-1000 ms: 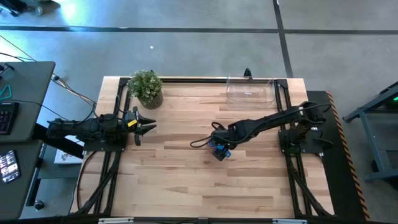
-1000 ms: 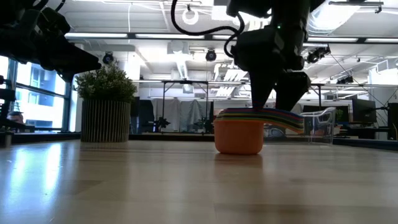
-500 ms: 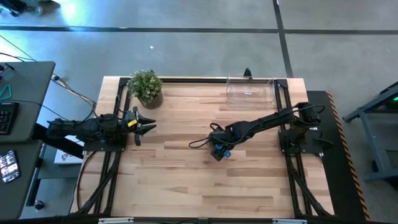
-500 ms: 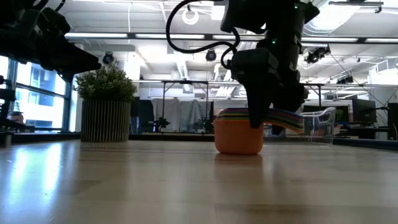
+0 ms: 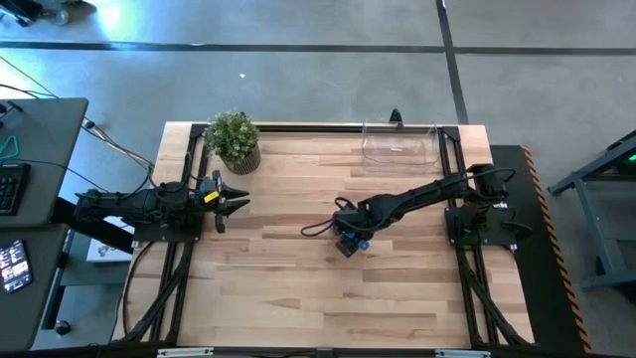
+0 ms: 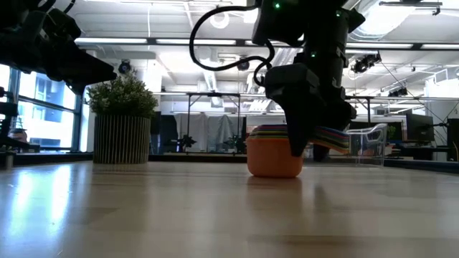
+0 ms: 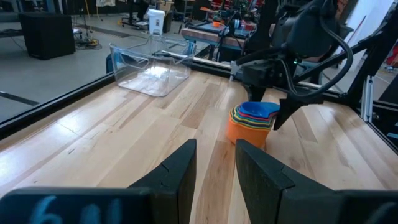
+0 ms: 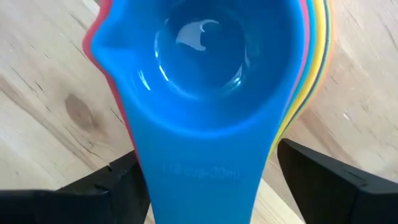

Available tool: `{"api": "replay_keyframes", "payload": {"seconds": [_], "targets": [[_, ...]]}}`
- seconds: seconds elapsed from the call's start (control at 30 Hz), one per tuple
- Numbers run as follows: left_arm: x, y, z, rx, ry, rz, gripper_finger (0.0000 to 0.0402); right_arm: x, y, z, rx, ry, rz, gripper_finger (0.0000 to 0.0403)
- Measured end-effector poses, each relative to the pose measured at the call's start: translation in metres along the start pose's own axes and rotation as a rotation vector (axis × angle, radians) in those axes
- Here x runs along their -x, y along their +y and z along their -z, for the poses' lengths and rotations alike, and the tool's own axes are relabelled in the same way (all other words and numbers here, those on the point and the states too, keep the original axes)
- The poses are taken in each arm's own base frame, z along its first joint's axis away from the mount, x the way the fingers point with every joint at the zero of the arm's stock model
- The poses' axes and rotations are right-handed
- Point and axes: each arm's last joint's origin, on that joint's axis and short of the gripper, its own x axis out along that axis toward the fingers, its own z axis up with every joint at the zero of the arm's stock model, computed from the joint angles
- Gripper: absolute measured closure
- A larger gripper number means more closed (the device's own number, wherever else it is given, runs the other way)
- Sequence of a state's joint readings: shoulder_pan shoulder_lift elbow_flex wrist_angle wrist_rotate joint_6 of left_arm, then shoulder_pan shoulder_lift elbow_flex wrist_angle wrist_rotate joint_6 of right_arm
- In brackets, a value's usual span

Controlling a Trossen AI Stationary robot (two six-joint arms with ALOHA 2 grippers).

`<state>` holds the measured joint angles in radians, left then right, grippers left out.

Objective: Nest measuring cups in basket
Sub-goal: Put the stacked measuring cups into the transparent bin

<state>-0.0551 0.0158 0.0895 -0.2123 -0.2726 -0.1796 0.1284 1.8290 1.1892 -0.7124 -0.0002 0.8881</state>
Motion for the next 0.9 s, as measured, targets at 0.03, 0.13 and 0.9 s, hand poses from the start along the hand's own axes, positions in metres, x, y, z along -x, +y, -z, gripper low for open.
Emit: {"api": "replay_keyframes", "payload": {"seconds": [0.03, 0.13, 0.9], "targets": [[0.0, 0.0, 0.0, 0.0, 0.0, 0.0, 0.0298, 0.0, -0.0001, 0.0001, -0.005, 0.001, 0.001, 0.0098], [0.0, 0.0, 0.0, 0.0, 0.0, 0.0, 0.0298, 0.0, -0.0002, 0.0002, -0.03, 0.003, 0.002, 0.0127], [0.0, 0.0, 0.0, 0.0, 0.0, 0.0, 0.0298, 0.0003, 0.0001, 0.0013, -0.1, 0.033, -0.016, 0.0273]]}}
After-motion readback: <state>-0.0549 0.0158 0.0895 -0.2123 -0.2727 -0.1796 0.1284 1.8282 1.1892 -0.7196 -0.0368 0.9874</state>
